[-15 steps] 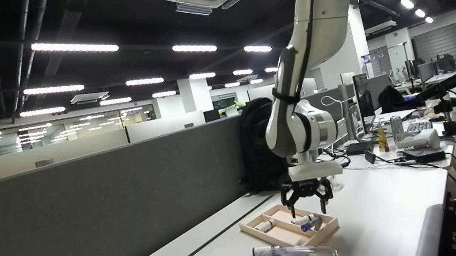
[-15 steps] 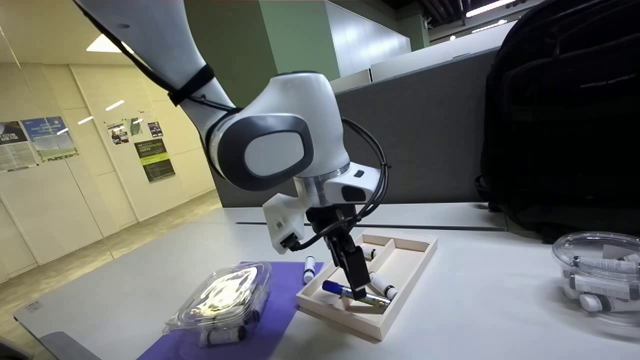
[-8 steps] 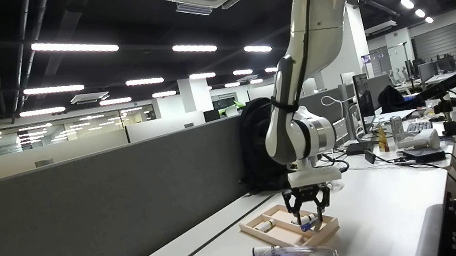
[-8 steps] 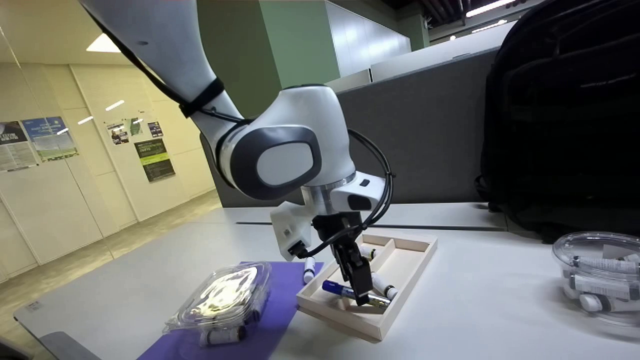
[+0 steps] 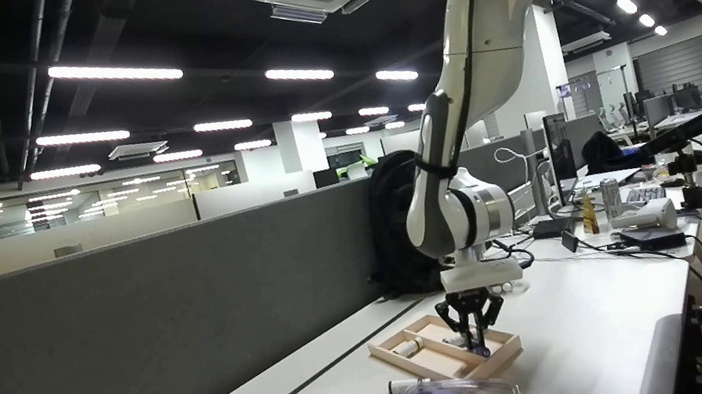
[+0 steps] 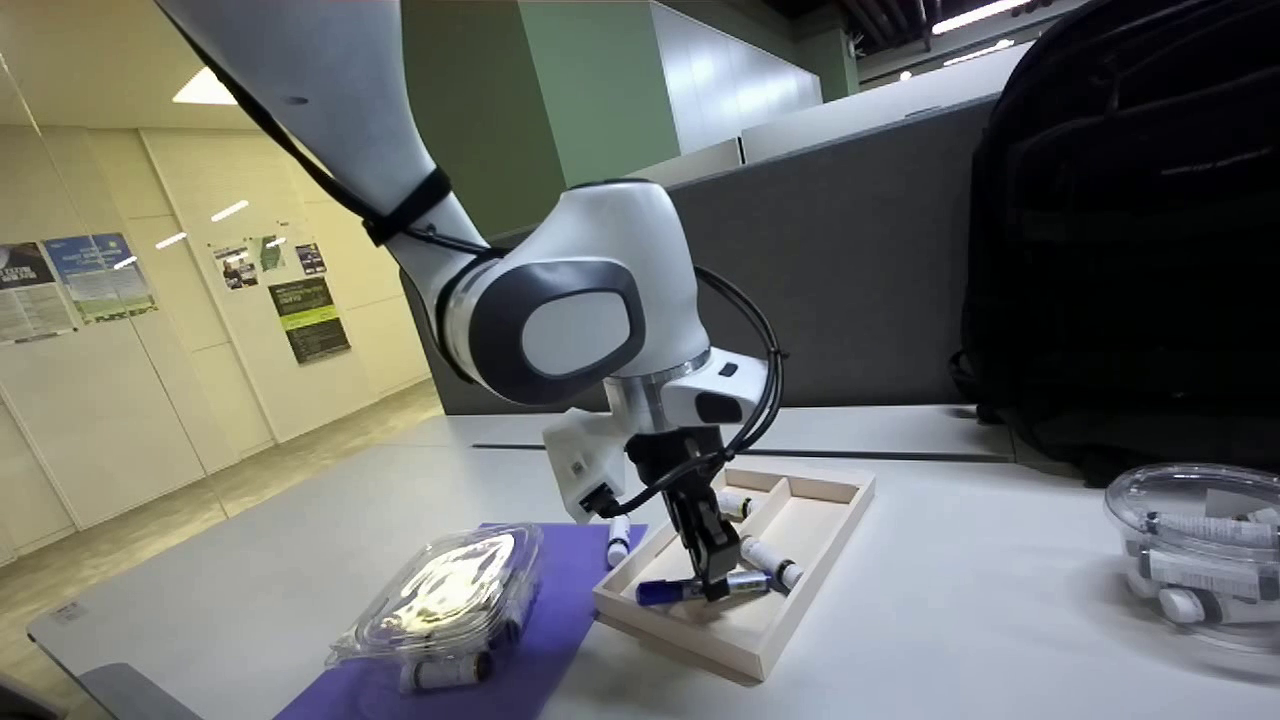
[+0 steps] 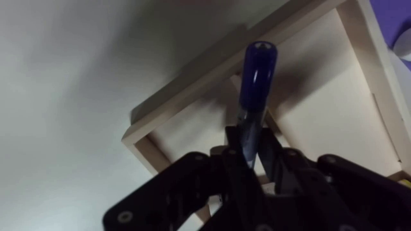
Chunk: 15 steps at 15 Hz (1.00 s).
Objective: Move marker from the tray to the table
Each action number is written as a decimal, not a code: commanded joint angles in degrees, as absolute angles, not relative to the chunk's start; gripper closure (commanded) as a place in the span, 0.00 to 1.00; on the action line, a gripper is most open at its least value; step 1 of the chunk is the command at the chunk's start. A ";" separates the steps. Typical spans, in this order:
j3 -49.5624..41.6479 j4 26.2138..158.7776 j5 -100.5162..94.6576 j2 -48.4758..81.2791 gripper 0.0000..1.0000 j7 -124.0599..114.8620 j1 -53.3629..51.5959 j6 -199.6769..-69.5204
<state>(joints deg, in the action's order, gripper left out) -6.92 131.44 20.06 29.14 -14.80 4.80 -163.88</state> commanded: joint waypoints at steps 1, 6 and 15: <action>-7.15 131.35 18.77 28.12 0.95 -17.12 4.19 -162.52; -6.15 135.81 16.61 21.42 0.95 -15.33 1.87 -164.62; -12.04 139.80 -2.01 19.77 0.95 -16.10 -10.70 -173.48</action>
<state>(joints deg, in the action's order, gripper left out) -8.46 137.79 3.45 19.69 -14.66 -6.34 -170.53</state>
